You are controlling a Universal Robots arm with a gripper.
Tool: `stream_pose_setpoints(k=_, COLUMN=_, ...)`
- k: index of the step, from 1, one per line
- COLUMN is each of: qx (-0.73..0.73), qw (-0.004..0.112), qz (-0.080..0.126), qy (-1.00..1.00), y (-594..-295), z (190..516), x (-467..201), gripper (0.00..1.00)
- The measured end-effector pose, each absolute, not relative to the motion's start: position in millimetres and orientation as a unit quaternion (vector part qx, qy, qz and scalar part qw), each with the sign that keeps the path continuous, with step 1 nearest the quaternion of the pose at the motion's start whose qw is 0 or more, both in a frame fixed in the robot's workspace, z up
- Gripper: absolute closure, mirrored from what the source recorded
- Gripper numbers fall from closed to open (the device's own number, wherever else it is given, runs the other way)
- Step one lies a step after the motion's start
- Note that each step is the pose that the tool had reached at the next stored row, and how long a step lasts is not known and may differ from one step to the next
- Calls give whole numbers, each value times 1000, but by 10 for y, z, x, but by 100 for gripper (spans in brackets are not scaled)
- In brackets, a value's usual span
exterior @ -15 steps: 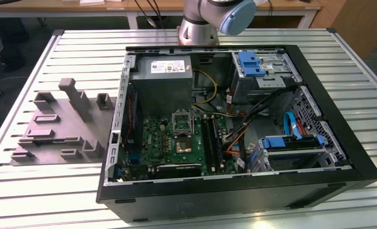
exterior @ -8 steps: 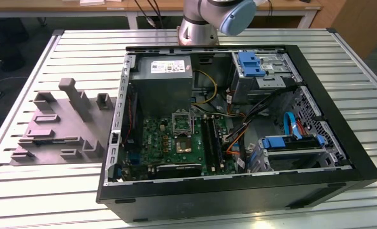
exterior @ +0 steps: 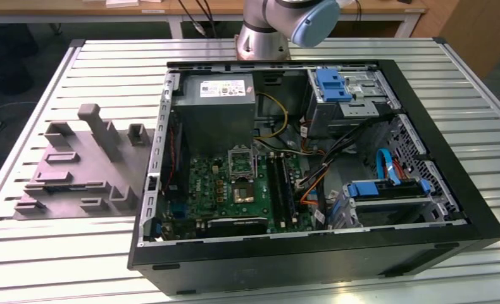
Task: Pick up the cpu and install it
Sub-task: 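Pick up the cpu and move it towards the insertion slot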
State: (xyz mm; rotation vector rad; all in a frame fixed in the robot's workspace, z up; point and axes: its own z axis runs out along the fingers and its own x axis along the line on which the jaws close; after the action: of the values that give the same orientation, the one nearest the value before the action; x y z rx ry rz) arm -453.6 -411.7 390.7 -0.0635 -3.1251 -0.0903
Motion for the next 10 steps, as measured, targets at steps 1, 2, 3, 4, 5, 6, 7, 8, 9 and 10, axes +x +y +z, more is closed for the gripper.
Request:
stream_pose_setpoints(k=1, qx=-20, qw=7, qz=-29, qy=-999, y=-4117, z=3912, x=-4536, gripper=53)
stream_pose_setpoints(k=2, qx=-20, qw=7, qz=-29, qy=-999, y=-4116, z=3913, x=-4535, gripper=53)
stream_pose_setpoints(k=3, qx=-20, qw=7, qz=-29, qy=-999, y=-4116, z=3915, x=-4536, gripper=53)
stream_pose_setpoints(k=4, qx=-20, qw=7, qz=-29, qy=-999, y=-4117, z=3916, x=-4535, gripper=53)
stream_pose_setpoints(k=5, qx=-20, qw=7, qz=-29, qy=-999, y=-4117, z=3917, x=-4535, gripper=53)
stream_pose_setpoints(k=6, qx=-20, qw=7, qz=-29, qy=-999, y=-4116, z=3917, x=-4535, gripper=53)
stream_pose_setpoints(k=7, qx=-20, qw=7, qz=-29, qy=-999, y=-4116, z=3917, x=-4535, gripper=53)
stream_pose_setpoints(k=8, qx=-20, qw=7, qz=-29, qy=-999, y=-4116, z=3918, x=-4535, gripper=53)
stream_pose_setpoints(k=9, qx=-20, qw=7, qz=-29, qy=-999, y=-4115, z=3919, x=-4531, gripper=53)
stream_pose_setpoints(k=10, qx=-20, qw=7, qz=-29, qy=-999, y=-4116, z=3918, x=-4529, gripper=53)
